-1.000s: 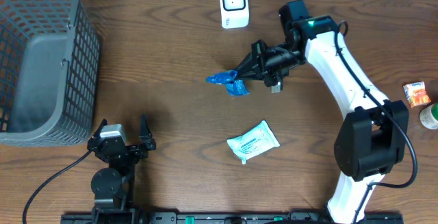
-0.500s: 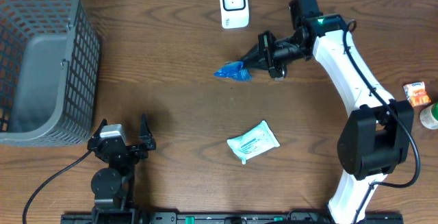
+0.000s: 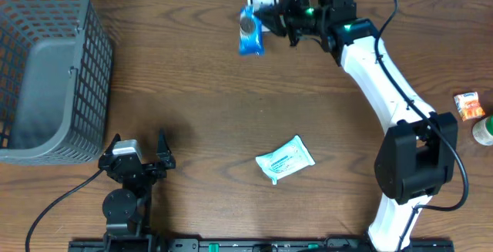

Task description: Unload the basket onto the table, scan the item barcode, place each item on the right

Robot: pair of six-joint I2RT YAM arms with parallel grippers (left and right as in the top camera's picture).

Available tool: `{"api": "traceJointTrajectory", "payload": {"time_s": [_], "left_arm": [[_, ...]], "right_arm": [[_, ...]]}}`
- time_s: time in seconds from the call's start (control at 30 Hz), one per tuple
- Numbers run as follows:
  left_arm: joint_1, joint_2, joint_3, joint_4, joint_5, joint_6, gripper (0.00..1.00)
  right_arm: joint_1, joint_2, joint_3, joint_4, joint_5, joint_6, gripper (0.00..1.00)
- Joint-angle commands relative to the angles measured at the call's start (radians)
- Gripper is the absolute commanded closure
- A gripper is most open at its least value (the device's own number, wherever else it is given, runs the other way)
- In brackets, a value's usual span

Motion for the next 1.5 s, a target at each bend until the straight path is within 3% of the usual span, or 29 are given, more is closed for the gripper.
{"api": "traceJointTrajectory", "payload": {"time_s": [0.0, 0.23, 0.37, 0.53, 0.67, 1.07, 1.27, 1.47], "left_arm": [[0.003, -0.004, -0.021, -0.035, -0.005, 0.01, 0.02], [0.003, -0.004, -0.021, -0.035, -0.005, 0.01, 0.02], [0.003, -0.004, -0.021, -0.035, -0.005, 0.01, 0.02], [0.003, -0.004, -0.021, -0.035, -0.005, 0.01, 0.02], [0.003, -0.004, -0.021, -0.035, -0.005, 0.01, 0.02], [0.003, -0.004, -0.021, -0.035, -0.005, 0.01, 0.02], [0.003, -0.004, -0.021, -0.035, -0.005, 0.01, 0.02], [0.003, -0.004, -0.021, -0.035, -0.005, 0.01, 0.02]], "right_arm": [[0.019, -0.006, 0.009, 0.032, 0.313, 0.096, 0.98], [0.066, 0.003, 0.009, 0.065, 0.922, 0.305, 0.98], [0.107, 0.074, 0.009, 0.247, 1.07, 0.314, 0.98], [0.105, 0.291, 0.009, 0.654, 1.114, 0.327, 0.98], [0.09, 0.392, 0.011, 0.822, 1.119, 0.317, 0.98], [0.082, 0.425, 0.011, 0.67, 1.063, 0.383, 0.99], [0.085, 0.425, 0.011, 0.663, 1.109, 0.257, 0.99], [0.074, 0.356, 0.011, 0.665, 1.028, 0.055, 0.98]]}}
